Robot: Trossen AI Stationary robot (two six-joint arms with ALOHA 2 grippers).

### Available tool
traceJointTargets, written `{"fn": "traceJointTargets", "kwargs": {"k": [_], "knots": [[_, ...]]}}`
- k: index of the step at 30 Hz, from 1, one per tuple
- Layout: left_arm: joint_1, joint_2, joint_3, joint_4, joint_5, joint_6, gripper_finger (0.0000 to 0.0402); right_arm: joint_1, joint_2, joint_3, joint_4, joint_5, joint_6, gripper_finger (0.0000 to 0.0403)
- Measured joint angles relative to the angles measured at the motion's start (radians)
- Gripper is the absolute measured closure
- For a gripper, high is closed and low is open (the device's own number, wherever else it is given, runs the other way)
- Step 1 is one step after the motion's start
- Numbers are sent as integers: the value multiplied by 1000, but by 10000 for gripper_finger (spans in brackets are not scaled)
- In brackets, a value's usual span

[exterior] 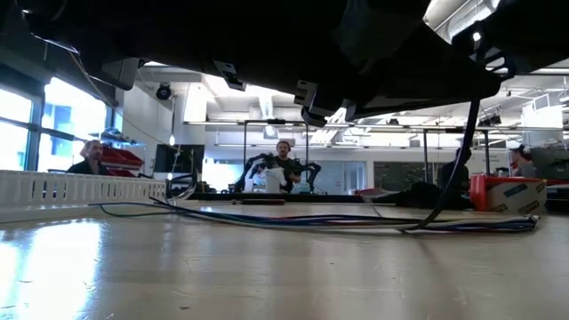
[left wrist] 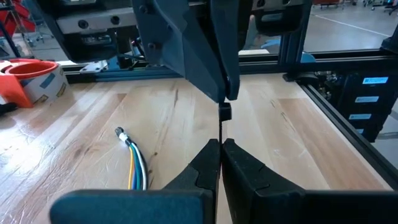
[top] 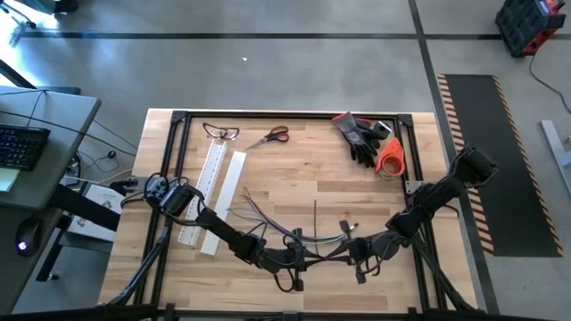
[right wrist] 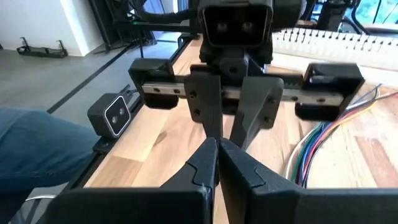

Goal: Ziptie cables
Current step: Wrap the black zip tie around the cable

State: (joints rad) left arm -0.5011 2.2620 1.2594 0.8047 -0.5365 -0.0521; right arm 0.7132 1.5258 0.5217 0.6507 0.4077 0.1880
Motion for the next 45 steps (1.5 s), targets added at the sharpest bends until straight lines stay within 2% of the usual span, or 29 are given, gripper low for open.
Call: {"fn": "traceJointTargets", "kwargs": {"k": [3, 10, 15, 18, 21, 25, 29, 35, 39, 45], "knots": [[0, 0, 0, 0, 0, 0, 401, -2, 0, 22, -17, 0, -12, 403], [0, 0, 0, -8, -3, -10, 401, -31, 0, 62, -191, -21, 31, 403], [-10, -1, -4, -25, -17, -48, 401, -26, 0, 61, -149, 79, -16, 403], [-21, 11, -5, -28, -30, -61, 401, -47, 0, 59, -169, 186, 16, 401], [-28, 33, -5, -18, -30, -87, 401, -113, 0, 32, -217, 212, 82, 387], [-31, 51, -6, -1, -39, -103, 401, -251, 0, -50, -221, 139, 187, 342], [-32, 50, -6, 8, -42, -96, 401, -376, 0, -128, -218, 112, 276, 290], [-32, 50, -6, 8, -42, -93, 401, -517, 23, -178, -59, -105, 228, 234], [-32, 50, -6, 9, -43, -93, 401, -583, 98, -165, 14, -212, 211, 214], [-32, 50, -6, 8, -43, -94, 401, -614, 239, -142, 124, -246, 211, 206]]}}
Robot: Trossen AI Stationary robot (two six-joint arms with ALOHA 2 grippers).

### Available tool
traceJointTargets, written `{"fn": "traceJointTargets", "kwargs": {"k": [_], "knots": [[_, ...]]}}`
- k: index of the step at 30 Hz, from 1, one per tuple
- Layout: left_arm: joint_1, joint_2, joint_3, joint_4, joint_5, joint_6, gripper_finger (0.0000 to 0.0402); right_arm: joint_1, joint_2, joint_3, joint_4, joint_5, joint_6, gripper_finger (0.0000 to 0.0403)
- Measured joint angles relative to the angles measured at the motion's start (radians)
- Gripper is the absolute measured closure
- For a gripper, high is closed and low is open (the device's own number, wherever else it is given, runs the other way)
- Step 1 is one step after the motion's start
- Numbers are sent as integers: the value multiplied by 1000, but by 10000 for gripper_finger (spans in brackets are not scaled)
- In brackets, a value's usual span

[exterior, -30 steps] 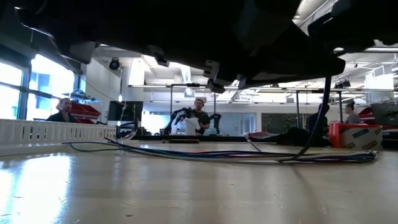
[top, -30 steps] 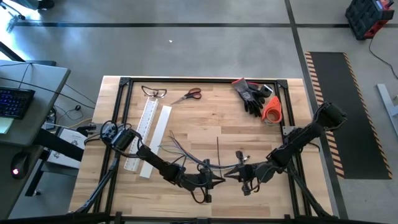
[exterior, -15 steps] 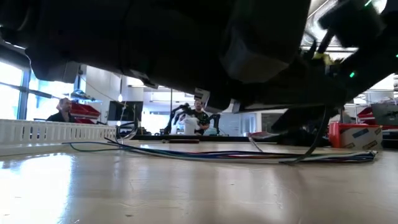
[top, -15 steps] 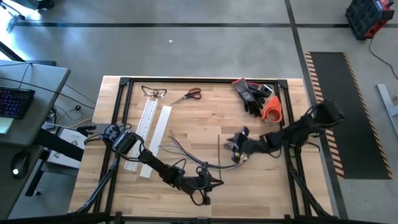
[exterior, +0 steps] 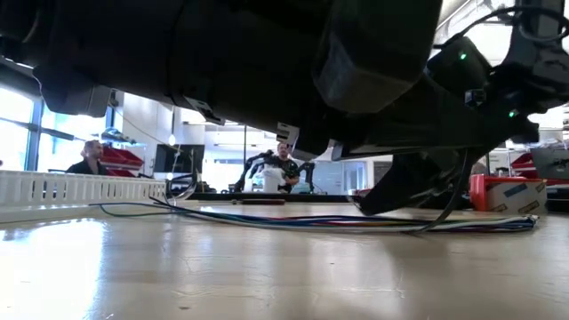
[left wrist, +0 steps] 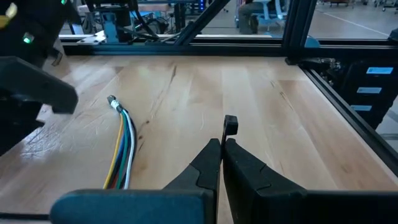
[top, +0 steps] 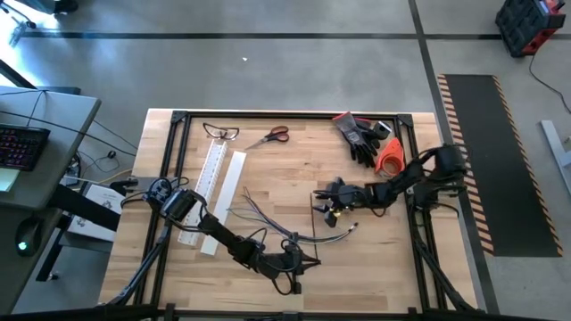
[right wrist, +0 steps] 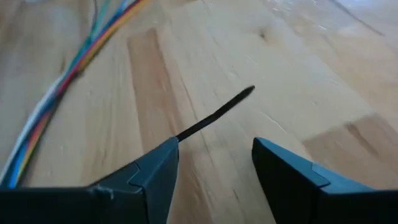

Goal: Ziptie cables
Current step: Wrap the black zip tie around the cable

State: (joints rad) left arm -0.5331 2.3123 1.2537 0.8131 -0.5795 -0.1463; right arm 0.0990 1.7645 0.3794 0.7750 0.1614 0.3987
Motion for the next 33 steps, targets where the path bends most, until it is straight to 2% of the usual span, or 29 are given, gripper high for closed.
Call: {"fn": "traceJointTargets", "kwargs": {"k": [5, 14, 18, 25, 30, 33], "knots": [[0, 0, 0, 0, 0, 0, 401, -2, 68, 0, 132, -61, -7, 206], [0, 0, 0, -1, 0, 0, 401, -2, 76, 0, 154, -117, -14, 214], [0, 0, 0, 0, 0, 0, 401, 1, 76, 0, 153, -118, -43, 258], [0, 2, 0, 0, 0, -1, 401, 1, 77, 0, 153, -119, -91, 384], [0, 2, 0, 0, -1, -10, 401, 11, 77, 0, 157, -116, -130, 397], [0, 2, 0, 0, -15, -36, 401, 49, 77, -1, 170, -67, -205, 401]]}}
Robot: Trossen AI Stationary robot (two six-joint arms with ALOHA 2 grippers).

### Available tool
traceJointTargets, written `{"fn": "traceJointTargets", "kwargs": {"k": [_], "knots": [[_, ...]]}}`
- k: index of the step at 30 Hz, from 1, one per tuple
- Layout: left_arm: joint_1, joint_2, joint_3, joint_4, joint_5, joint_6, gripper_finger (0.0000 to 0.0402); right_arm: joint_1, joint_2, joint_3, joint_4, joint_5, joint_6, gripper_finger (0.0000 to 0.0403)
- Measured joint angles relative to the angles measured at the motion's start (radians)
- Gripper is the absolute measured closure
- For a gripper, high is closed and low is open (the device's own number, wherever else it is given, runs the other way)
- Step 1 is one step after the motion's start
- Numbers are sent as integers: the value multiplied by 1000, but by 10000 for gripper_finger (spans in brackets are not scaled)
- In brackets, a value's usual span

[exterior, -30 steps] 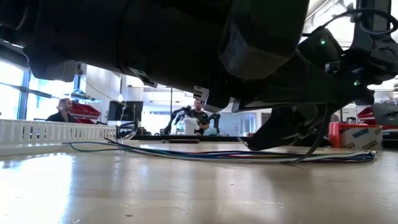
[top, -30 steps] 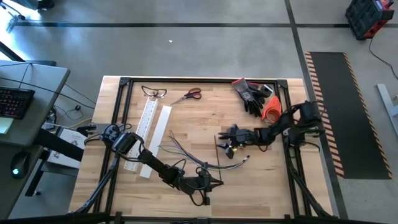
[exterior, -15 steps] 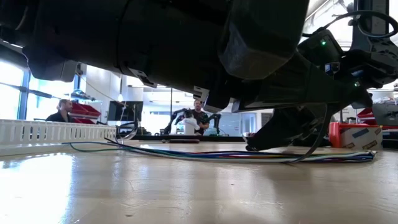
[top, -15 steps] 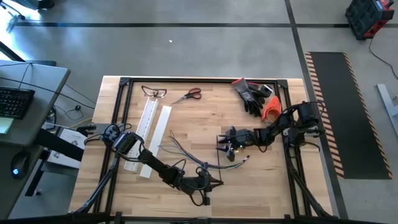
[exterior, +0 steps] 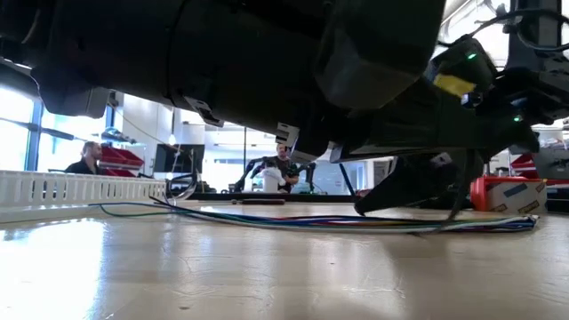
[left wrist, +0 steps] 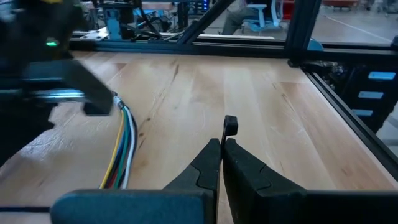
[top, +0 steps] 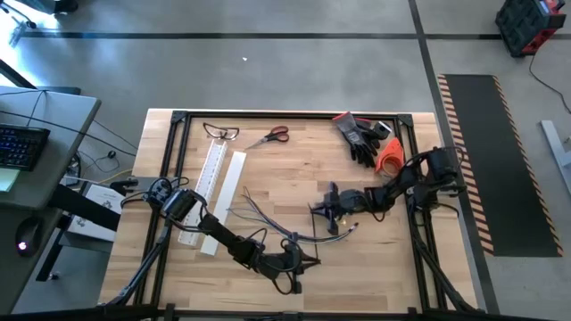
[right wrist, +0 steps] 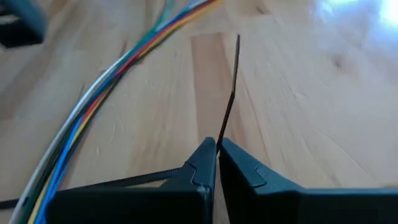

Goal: Ziptie cables
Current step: Wrap the black zip tie around the cable

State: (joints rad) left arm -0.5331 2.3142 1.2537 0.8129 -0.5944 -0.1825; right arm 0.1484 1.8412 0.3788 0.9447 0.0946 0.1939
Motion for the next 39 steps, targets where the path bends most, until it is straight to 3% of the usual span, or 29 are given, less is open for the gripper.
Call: {"fn": "traceJointTargets", "kwargs": {"k": [13, 21, 28, 39], "knots": [[0, -5, 0, 24, -20, -117, 401, 390, -2, -1, 128, 618, -517, 403], [2, -44, -6, 30, 10, -149, 401, 544, -2, 96, -50, 840, -709, 403], [2, -52, -45, 79, 21, -207, 401, 605, -2, 181, -172, 948, -800, 403], [2, -53, -47, 110, 90, -191, 401, 621, 108, 282, -169, 970, -943, 403]]}}
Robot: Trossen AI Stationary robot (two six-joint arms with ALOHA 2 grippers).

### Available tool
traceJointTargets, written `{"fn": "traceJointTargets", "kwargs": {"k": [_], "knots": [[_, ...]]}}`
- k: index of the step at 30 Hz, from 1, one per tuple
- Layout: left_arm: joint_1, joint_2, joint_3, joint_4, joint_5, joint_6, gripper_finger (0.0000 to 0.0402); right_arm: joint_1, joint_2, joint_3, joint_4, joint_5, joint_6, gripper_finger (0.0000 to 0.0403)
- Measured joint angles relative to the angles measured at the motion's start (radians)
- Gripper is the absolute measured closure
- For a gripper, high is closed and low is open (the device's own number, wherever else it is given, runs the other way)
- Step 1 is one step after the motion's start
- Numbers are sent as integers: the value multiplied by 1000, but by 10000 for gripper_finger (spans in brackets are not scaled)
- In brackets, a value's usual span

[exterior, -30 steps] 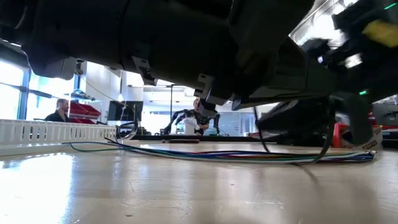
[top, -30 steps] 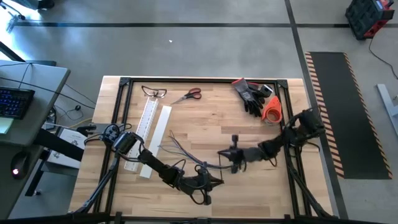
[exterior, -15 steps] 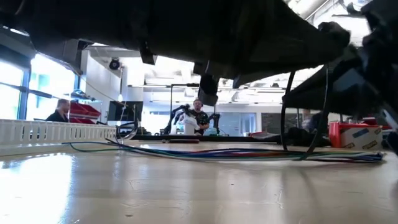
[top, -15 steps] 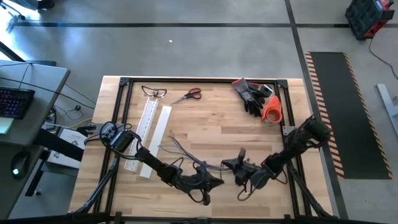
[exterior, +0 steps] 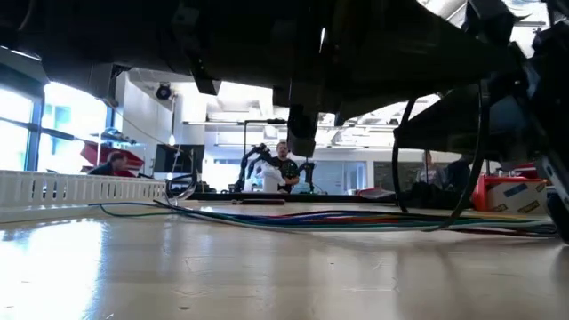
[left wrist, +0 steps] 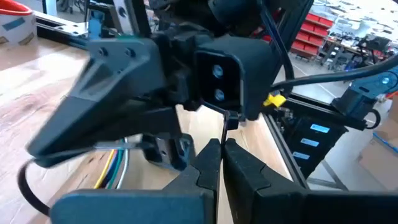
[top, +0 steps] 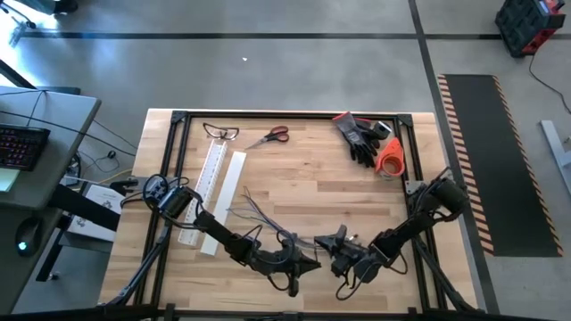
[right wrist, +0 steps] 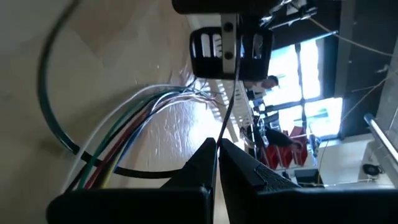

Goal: Ziptie cables
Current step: Wrap the black zip tie around the cable

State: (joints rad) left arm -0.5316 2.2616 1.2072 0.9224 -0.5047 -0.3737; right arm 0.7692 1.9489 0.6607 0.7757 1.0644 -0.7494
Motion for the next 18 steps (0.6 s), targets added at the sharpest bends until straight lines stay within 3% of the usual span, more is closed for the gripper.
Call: {"fn": "traceJointTargets", "kwargs": {"k": [18], "knots": [[-8, 0, 0, -12, 27, -19, 402, 52, 4, -3, 67, 24, -51, 403]]}}
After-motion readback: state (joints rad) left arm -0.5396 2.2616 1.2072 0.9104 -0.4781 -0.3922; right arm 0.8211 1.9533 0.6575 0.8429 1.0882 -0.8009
